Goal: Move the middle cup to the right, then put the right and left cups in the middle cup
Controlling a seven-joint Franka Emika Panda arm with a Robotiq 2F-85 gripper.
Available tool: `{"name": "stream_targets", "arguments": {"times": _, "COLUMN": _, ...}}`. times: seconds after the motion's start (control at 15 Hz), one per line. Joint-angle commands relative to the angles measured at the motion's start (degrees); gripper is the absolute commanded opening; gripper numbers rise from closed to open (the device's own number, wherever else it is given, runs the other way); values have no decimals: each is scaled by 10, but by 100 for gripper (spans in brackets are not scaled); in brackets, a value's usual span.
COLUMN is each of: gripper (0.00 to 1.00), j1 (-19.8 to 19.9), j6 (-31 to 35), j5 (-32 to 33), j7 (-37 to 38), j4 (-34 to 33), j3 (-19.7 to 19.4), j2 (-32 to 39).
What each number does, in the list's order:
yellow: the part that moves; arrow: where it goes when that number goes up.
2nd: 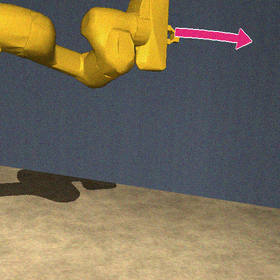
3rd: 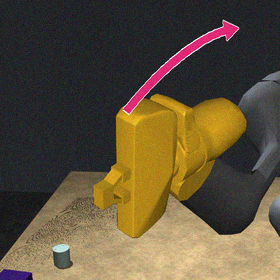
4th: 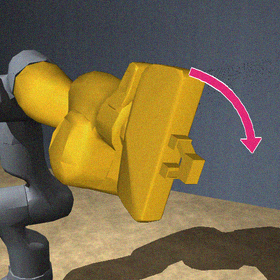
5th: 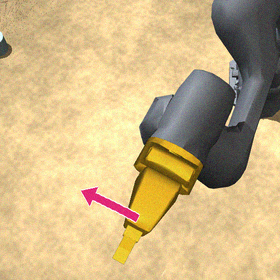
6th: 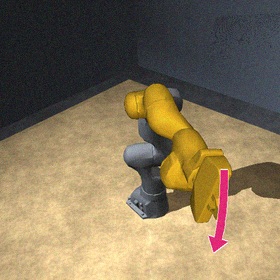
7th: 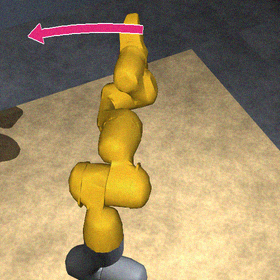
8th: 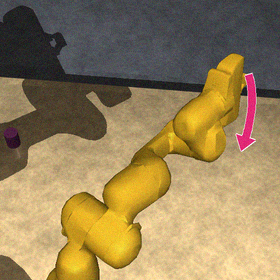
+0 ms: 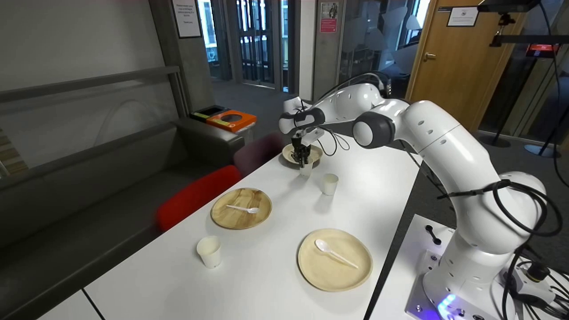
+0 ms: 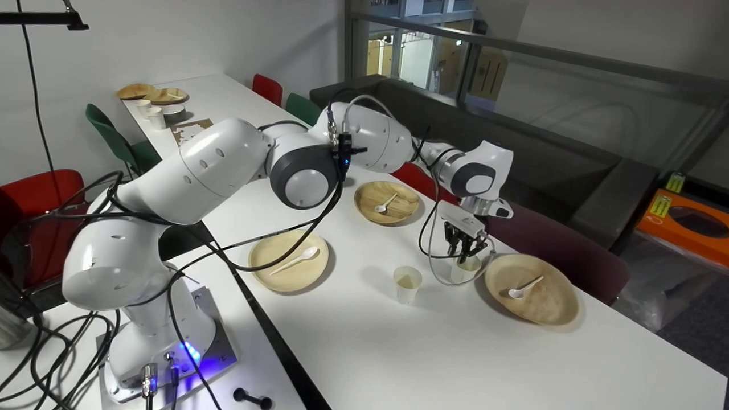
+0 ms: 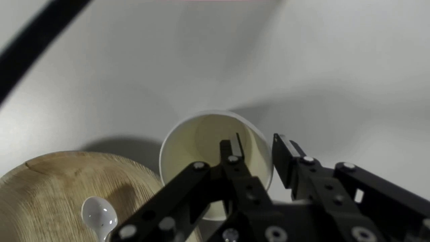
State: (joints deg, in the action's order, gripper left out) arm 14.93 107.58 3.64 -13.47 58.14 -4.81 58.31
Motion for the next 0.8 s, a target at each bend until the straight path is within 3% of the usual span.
{"name": "stream_targets", "arguments": {"times": 0.0, "gripper": 4, "j1": 16, "j6": -35, "j5": -17, "j7": -5, "j4": -50, "j3": 7, "j2": 16}}
{"name": "stream_targets", "arguments": {"times": 0.07, "gripper": 0, "j1": 18, "j6": -38, "j5": -19, "j7": -4, "j4": -55, "j3": 7, "j2": 18}}
{"name": "stream_targets", "arguments": {"times": 0.33, "gripper": 1, "j1": 14, "j6": -33, "j5": -19, "j7": 32, "j4": -44, "j3": -4, "j2": 3}}
{"name": "stream_targets", "arguments": {"times": 0.73, "gripper": 1, "j1": -36, "j6": 36, "j5": 25, "j7": 224, "j4": 101, "j3": -80, "j2": -116}}
